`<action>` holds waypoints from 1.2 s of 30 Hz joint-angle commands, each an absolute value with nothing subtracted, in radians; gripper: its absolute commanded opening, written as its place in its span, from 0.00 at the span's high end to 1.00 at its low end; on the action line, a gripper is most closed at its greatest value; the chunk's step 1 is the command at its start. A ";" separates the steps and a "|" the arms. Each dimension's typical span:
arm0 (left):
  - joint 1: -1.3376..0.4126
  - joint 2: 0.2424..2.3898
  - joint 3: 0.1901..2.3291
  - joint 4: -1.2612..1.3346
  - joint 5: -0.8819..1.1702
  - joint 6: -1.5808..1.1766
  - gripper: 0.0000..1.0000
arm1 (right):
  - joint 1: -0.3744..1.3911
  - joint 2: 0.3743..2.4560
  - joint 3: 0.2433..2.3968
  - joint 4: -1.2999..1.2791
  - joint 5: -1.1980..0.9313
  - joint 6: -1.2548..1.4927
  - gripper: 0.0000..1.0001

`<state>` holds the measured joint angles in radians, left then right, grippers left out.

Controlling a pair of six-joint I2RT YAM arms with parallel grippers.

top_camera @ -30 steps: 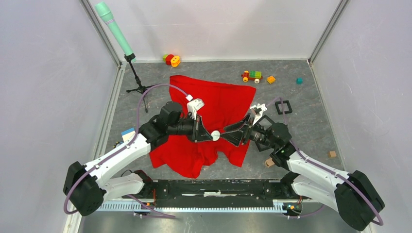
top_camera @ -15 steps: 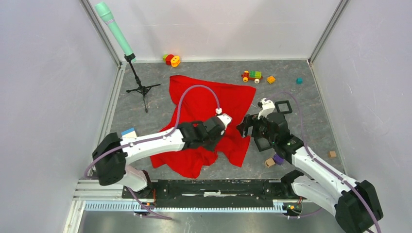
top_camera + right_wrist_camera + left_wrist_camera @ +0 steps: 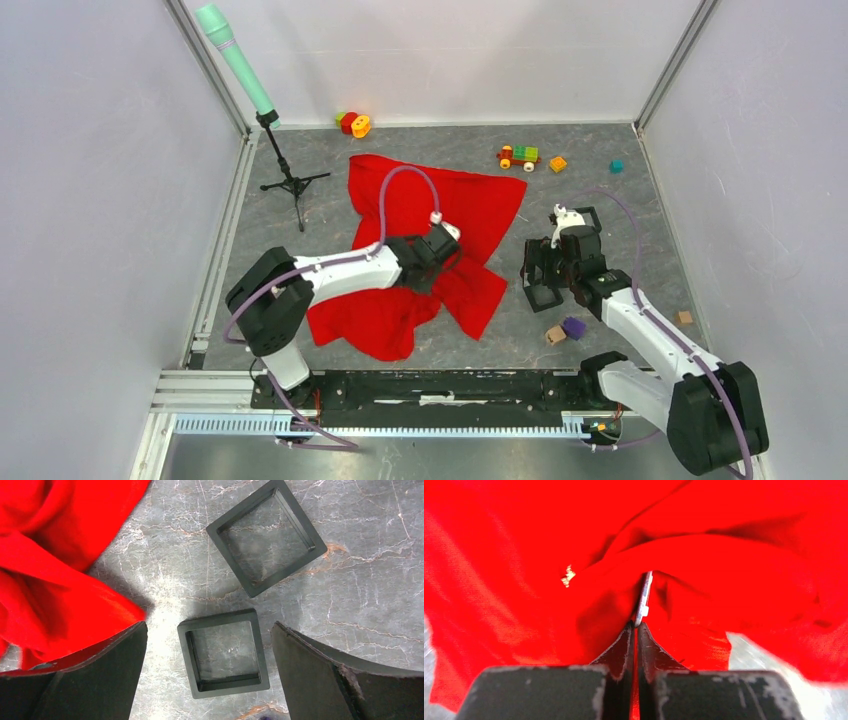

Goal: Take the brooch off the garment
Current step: Move the clothes to the center of the board, then pick up the brooch box from the center of the board.

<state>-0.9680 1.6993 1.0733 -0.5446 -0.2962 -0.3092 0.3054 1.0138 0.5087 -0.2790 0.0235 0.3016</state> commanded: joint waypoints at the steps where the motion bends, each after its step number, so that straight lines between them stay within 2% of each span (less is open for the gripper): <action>1: -0.821 1.718 1.065 -0.569 -0.440 -0.406 0.98 | 0.261 1.011 0.489 -0.272 -0.030 0.269 0.02; 5: -0.731 1.717 1.062 -0.584 -0.479 -0.431 0.98 | 0.220 1.033 0.447 -0.250 -0.109 0.268 0.02; 9: -0.717 1.684 1.049 -0.578 -0.514 -0.440 0.98 | 0.214 1.034 0.414 -0.226 -0.125 0.255 0.02; 16: -0.721 1.508 0.967 -0.458 -0.319 -0.347 0.98 | 0.219 1.054 0.401 -0.210 -0.211 0.241 0.02; 23: -0.738 1.385 0.925 -0.430 -0.220 -0.338 0.98 | 0.331 1.088 0.405 -0.207 -0.146 0.253 0.05; 32: -0.787 1.340 0.898 -0.411 -0.216 -0.340 0.98 | 0.579 1.110 0.461 -0.195 0.044 0.364 0.12; 36: -0.829 1.276 0.861 -0.371 -0.261 -0.323 0.98 | 0.636 1.145 0.483 -0.191 0.067 0.390 0.14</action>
<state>-0.7910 1.3609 0.8883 -0.4438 -0.2291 -0.3641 0.5961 1.1217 0.4316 -0.2008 -0.0021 0.3374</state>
